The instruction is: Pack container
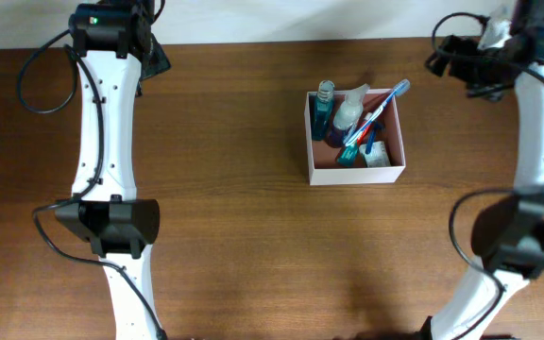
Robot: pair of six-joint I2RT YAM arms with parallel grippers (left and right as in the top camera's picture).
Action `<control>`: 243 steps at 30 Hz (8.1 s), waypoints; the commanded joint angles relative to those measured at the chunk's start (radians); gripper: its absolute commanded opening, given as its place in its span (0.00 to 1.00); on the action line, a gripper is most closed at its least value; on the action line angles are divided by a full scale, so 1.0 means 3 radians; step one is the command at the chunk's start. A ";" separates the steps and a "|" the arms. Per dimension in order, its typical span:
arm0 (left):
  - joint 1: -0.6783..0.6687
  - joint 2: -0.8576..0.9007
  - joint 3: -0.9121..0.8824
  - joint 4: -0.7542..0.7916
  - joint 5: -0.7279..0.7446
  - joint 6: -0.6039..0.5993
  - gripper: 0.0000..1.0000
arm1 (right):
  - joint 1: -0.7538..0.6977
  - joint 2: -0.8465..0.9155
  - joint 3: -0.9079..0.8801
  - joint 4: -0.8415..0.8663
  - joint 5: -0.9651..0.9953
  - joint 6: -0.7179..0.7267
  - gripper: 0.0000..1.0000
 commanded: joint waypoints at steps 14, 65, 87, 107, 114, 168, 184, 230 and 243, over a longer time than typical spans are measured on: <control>0.0005 0.0036 -0.0008 -0.0003 -0.0046 -0.0041 0.99 | 0.0060 0.0853 -0.0041 0.0558 -0.0827 0.0305 0.94; 0.0005 0.0036 -0.0008 -0.0003 -0.0046 -0.0042 0.99 | 0.0228 0.0904 -0.0034 0.0430 -0.0814 0.0361 0.10; 0.0008 0.0036 -0.0008 -0.0004 -0.0046 -0.0041 0.99 | 0.0346 0.0902 0.0305 -0.0287 -0.0619 0.0216 0.04; 0.0006 0.0036 -0.0008 -0.0004 -0.0046 -0.0041 0.99 | 0.0584 0.0970 0.0296 -0.0264 0.0242 0.0067 0.04; 0.0008 0.0036 -0.0008 -0.0004 -0.0046 -0.0041 0.99 | 0.0609 0.1111 0.0296 -0.0217 0.0239 0.0067 0.04; 0.0008 0.0036 -0.0008 -0.0004 -0.0046 -0.0041 0.99 | 0.0034 -0.0819 0.0825 -0.1928 0.0189 -0.0123 0.18; 0.0008 0.0036 -0.0008 -0.0004 -0.0046 -0.0041 1.00 | 0.0034 -0.2682 -0.0950 -0.1928 0.0053 -0.0093 0.99; 0.0008 0.0036 -0.0008 -0.0003 -0.0046 -0.0041 0.99 | 0.0102 -0.5777 -0.1667 -0.1151 0.0816 -0.0486 0.99; 0.0006 0.0036 -0.0008 -0.0004 -0.0046 -0.0041 0.99 | 0.0397 -0.6517 -0.3838 0.0671 0.0861 -0.0842 0.99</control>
